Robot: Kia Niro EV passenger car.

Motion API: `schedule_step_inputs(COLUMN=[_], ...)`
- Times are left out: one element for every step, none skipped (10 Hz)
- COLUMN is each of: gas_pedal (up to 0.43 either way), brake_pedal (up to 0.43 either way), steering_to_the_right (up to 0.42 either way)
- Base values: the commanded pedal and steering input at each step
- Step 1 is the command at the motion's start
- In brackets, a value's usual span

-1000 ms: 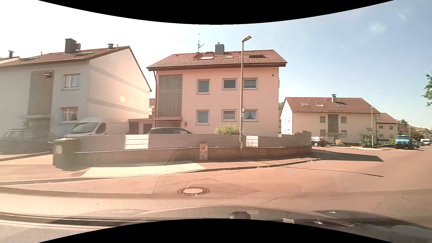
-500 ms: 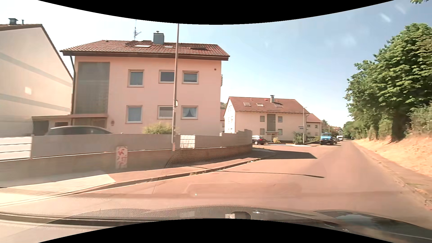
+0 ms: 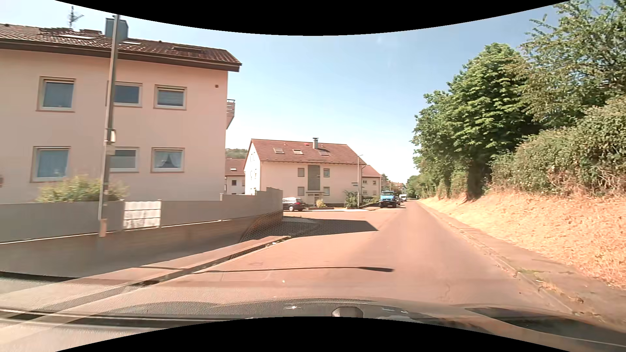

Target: Follow the waypoints while adhering to traffic rules and regulations

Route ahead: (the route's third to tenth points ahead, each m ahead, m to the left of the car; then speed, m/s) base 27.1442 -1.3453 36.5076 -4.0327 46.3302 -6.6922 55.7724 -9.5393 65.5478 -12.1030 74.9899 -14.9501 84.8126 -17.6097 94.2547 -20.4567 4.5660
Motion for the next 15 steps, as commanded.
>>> schedule_step_inputs(gas_pedal=[0.24, 0.26, 0.26, 0.26, 0.268, 0.28, 0.28, 0.28, 0.28, 0.268, 0.268, 0.268, 0.268, 0.268, 0.268], brake_pedal=[0.0, 0.0, 0.0, 0.0, 0.0, 0.0, 0.0, 0.0, 0.0, 0.0, 0.0, 0.0, 0.0, 0.0, 0.0], steering_to_the_right=[0.384, 0.336, 0.293, 0.232, 0.188, 0.158, 0.13, 0.11, 0.09, 0.069, 0.053, 0.046, 0.039, 0.032, 0.025])
